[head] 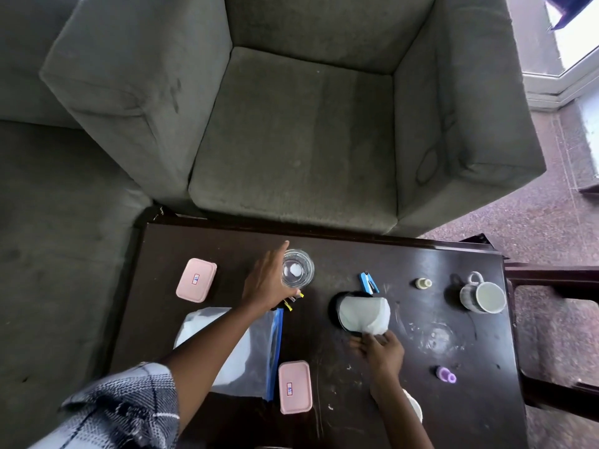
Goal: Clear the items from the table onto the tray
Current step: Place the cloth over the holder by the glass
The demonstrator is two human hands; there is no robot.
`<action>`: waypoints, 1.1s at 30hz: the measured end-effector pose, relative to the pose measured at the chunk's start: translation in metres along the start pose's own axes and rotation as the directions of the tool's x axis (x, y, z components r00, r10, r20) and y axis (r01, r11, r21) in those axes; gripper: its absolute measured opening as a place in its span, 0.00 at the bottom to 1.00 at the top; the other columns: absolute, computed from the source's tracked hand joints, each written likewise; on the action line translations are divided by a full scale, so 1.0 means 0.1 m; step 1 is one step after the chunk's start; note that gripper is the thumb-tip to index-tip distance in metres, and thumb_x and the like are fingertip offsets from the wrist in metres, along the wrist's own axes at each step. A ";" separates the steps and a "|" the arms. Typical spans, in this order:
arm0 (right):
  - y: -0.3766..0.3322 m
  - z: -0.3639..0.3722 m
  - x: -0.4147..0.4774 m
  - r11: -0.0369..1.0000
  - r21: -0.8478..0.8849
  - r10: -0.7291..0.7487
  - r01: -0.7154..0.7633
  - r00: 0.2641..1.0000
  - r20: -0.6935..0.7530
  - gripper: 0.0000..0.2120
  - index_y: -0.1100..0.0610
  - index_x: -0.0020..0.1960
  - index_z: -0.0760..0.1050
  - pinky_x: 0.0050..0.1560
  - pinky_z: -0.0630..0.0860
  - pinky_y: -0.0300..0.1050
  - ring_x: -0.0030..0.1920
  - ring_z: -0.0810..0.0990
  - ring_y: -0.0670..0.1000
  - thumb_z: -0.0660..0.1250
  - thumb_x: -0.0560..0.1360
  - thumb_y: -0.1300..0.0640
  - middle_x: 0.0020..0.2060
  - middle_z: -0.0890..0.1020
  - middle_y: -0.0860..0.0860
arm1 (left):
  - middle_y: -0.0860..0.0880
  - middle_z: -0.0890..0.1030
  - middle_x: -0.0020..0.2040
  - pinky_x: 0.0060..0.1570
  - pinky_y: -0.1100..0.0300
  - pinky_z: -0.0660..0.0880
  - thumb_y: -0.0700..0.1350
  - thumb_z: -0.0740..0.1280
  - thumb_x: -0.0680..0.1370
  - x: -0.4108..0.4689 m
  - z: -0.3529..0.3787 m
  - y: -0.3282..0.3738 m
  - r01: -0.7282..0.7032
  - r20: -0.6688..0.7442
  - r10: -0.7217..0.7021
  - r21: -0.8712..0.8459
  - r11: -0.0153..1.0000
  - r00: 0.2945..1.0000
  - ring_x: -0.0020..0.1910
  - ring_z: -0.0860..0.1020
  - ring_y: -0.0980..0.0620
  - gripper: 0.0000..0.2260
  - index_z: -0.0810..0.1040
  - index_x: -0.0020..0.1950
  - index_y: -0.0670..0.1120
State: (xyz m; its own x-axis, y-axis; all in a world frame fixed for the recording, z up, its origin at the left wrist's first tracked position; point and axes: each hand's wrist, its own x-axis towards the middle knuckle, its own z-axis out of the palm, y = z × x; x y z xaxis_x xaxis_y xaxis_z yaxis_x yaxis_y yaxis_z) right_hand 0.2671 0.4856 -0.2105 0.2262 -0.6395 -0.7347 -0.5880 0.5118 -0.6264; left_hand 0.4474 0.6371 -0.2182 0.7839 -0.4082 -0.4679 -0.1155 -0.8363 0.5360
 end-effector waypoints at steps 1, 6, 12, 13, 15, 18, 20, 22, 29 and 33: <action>-0.04 0.08 0.00 1.000 0.017 0.008 -0.008 1.000 0.004 0.05 0.64 0.47 0.72 0.25 0.78 0.38 0.23 0.80 0.47 0.60 0.76 0.71 0.32 0.80 0.62 | 0.49 0.68 0.68 0.64 0.55 0.66 0.51 0.78 0.63 -0.01 0.00 -0.02 -0.001 -0.011 0.001 -0.011 1.000 1.000 0.68 0.68 0.47 0.46 0.57 0.75 0.51; -0.23 0.42 0.08 0.993 0.117 0.029 -0.032 0.999 0.030 0.07 0.66 0.53 0.70 0.23 0.77 0.37 0.21 0.79 0.46 0.58 0.77 0.73 0.31 0.78 0.61 | 0.50 0.71 0.68 0.62 0.55 0.69 0.49 0.77 0.64 -0.03 0.06 -0.04 0.021 -0.037 -0.025 -0.090 0.996 0.999 0.68 0.69 0.50 0.42 0.61 0.74 0.51; -0.34 0.61 0.19 0.991 0.127 0.039 -0.044 0.998 0.044 0.11 0.64 0.57 0.70 0.21 0.75 0.36 0.20 0.79 0.47 0.58 0.77 0.72 0.23 0.80 0.57 | 0.48 0.71 0.66 0.61 0.56 0.69 0.47 0.78 0.64 -0.02 0.09 -0.03 0.022 -0.048 -0.029 -0.125 0.992 0.998 0.66 0.70 0.49 0.42 0.62 0.74 0.50; -0.36 0.63 0.20 0.991 0.123 0.040 -0.046 0.998 0.052 0.11 0.64 0.57 0.69 0.20 0.75 0.36 0.20 0.79 0.47 0.57 0.77 0.72 0.20 0.79 0.54 | 0.48 0.71 0.66 0.61 0.56 0.69 0.47 0.78 0.64 -0.02 0.09 -0.03 0.027 -0.049 -0.033 -0.120 0.992 0.998 0.66 0.70 0.49 0.42 0.61 0.74 0.50; -0.39 0.64 0.24 0.993 0.105 0.041 -0.047 0.997 0.062 0.10 0.64 0.57 0.69 0.20 0.74 0.36 0.19 0.78 0.47 0.57 0.77 0.72 0.19 0.79 0.53 | 0.47 0.71 0.66 0.61 0.56 0.69 0.47 0.77 0.64 -0.02 0.10 -0.01 0.028 -0.053 -0.034 -0.109 0.994 0.998 0.66 0.70 0.49 0.42 0.61 0.74 0.49; -0.40 0.65 0.27 0.998 0.057 0.028 -0.032 0.997 0.075 0.08 0.66 0.56 0.70 0.20 0.74 0.36 0.19 0.78 0.47 0.58 0.77 0.71 0.19 0.79 0.52 | 0.47 0.71 0.67 0.62 0.55 0.70 0.46 0.77 0.65 -0.01 0.11 0.02 0.026 -0.064 -0.034 -0.116 0.993 0.997 0.66 0.70 0.48 0.42 0.61 0.74 0.49; -0.40 0.65 0.29 0.999 0.037 0.016 -0.019 0.997 0.077 0.08 0.66 0.55 0.71 0.20 0.74 0.36 0.19 0.78 0.47 0.58 0.77 0.71 0.20 0.80 0.53 | 0.47 0.71 0.67 0.62 0.55 0.70 0.46 0.77 0.65 -0.01 0.12 0.04 0.019 -0.064 -0.026 -0.109 0.994 0.998 0.66 0.71 0.48 0.41 0.61 0.74 0.49; -0.40 0.65 0.30 1.000 0.009 0.009 -0.010 0.997 0.072 0.08 0.66 0.55 0.71 0.21 0.74 0.36 0.20 0.78 0.46 0.58 0.77 0.71 0.26 0.80 0.58 | 0.47 0.71 0.66 0.62 0.55 0.70 0.46 0.77 0.65 0.01 0.12 0.06 0.009 -0.062 -0.015 -0.101 0.995 0.998 0.65 0.71 0.48 0.41 0.61 0.74 0.49; -0.40 0.65 0.37 0.996 -0.088 -0.019 0.026 0.997 0.077 0.07 0.66 0.54 0.72 0.25 0.76 0.39 0.25 0.81 0.50 0.59 0.76 0.69 0.33 0.82 0.61 | 0.47 0.70 0.67 0.62 0.57 0.69 0.46 0.76 0.67 0.03 0.12 0.11 0.005 -0.042 -0.008 -0.071 0.997 0.999 0.66 0.70 0.49 0.41 0.59 0.75 0.49; -0.38 0.66 0.38 0.994 -0.106 -0.025 0.033 0.997 0.079 0.08 0.66 0.55 0.72 0.28 0.78 0.41 0.30 0.82 0.54 0.60 0.76 0.69 0.35 0.83 0.62 | 0.47 0.69 0.68 0.62 0.58 0.67 0.47 0.76 0.67 0.03 0.11 0.12 0.009 -0.037 -0.011 -0.062 0.998 0.999 0.67 0.69 0.49 0.41 0.58 0.75 0.49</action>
State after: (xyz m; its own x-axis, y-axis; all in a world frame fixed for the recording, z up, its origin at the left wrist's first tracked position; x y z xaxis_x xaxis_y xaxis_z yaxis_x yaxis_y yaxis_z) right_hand 0.3493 0.4791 -0.2315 0.3011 -0.6047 -0.7374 -0.6589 0.4271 -0.6193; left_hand 0.4417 0.6215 -0.2214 0.8072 -0.3848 -0.4476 -0.0703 -0.8155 0.5744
